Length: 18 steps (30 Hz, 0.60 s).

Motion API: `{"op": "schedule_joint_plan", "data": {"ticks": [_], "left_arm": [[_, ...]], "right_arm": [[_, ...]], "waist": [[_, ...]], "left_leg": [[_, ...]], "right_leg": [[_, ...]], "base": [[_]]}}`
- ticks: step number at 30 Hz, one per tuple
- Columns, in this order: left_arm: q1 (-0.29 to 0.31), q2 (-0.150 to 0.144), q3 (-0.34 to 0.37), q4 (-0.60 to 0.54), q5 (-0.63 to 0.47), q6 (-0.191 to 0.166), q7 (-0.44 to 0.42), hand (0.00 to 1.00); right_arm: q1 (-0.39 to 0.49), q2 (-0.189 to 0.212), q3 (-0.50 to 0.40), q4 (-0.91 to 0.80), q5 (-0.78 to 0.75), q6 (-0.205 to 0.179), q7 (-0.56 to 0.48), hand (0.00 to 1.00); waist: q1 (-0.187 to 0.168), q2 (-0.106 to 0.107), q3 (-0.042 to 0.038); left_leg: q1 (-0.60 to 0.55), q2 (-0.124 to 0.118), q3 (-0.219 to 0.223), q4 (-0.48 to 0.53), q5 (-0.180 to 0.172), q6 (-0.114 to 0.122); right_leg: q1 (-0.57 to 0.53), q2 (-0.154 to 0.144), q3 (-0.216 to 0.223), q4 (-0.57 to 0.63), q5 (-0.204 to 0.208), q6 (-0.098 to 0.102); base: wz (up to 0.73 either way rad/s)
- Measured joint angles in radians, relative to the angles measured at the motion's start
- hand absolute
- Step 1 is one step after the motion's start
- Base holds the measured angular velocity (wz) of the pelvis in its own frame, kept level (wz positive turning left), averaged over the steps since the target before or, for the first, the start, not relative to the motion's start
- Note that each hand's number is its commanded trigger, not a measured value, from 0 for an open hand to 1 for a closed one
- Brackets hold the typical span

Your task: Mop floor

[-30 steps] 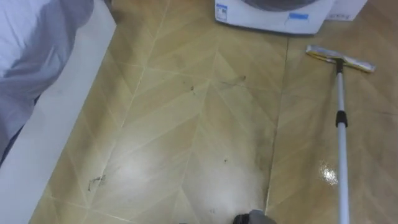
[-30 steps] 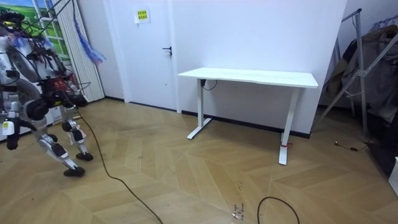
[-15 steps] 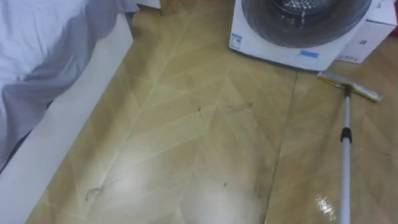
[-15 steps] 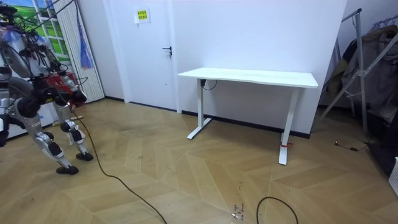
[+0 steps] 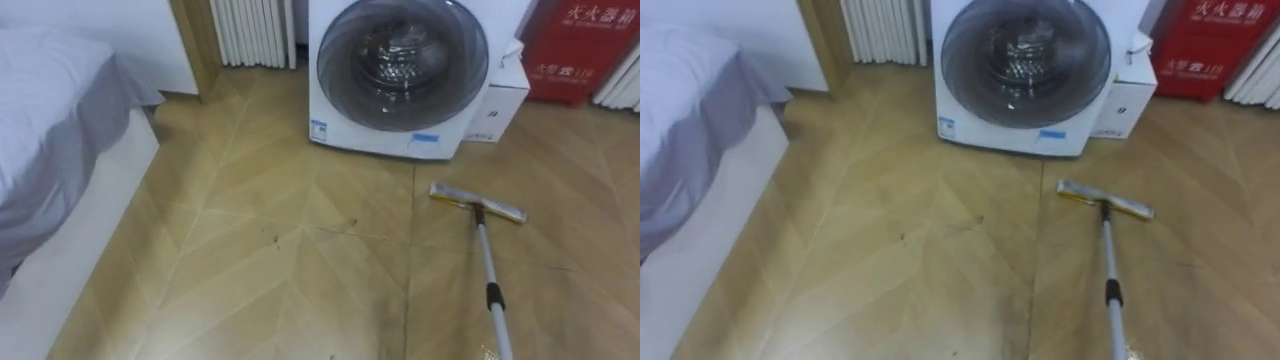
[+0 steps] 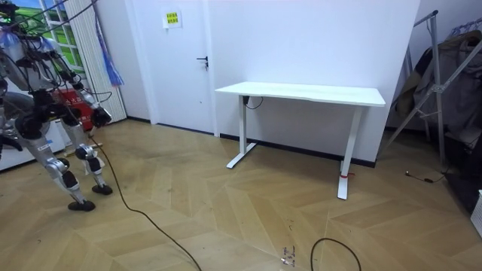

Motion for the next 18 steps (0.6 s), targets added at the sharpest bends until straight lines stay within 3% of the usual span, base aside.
{"op": "schedule_joint_plan", "data": {"ticks": [1, 6, 18], "left_arm": [[0.009, 0.001, 0.0, 0.0, 0.001, 0.004, 0.001, 0.0], [0.02, -0.001, 0.001, 0.0, 0.001, 0.016, 0.002, 0.0], [0.015, -0.003, -0.002, -0.05, 0.017, 0.044, -0.021, 0.0]], "right_arm": [[-0.002, 0.003, -0.004, -0.009, -0.001, 0.001, 0.003, 1.0], [-0.011, 0.003, -0.005, -0.034, -0.012, 0.001, 0.005, 1.0], [0.001, 0.002, -0.012, -0.101, -0.013, 0.005, -0.001, 1.0]], "waist": [[0.001, -0.002, 0.0054], [0.005, -0.016, 0.0107], [-0.001, 0.032, 0.0071]], "left_leg": [[0.006, 0.001, 0.003, 0.001, 0.0, 0.0], [0.021, 0.003, 0.003, 0.001, 0.0, 0.0], [0.039, 0.005, 0.004, -0.012, 0.0, 0.0]], "right_leg": [[0.011, 0.002, 0.002, -0.009, 0.002, -0.001], [0.026, 0.004, 0.006, -0.015, 0.003, -0.001], [0.051, 0.014, 0.013, -0.026, 0.027, 0.003]], "base": [[-0.07], [-0.02], [-0.02]]}}
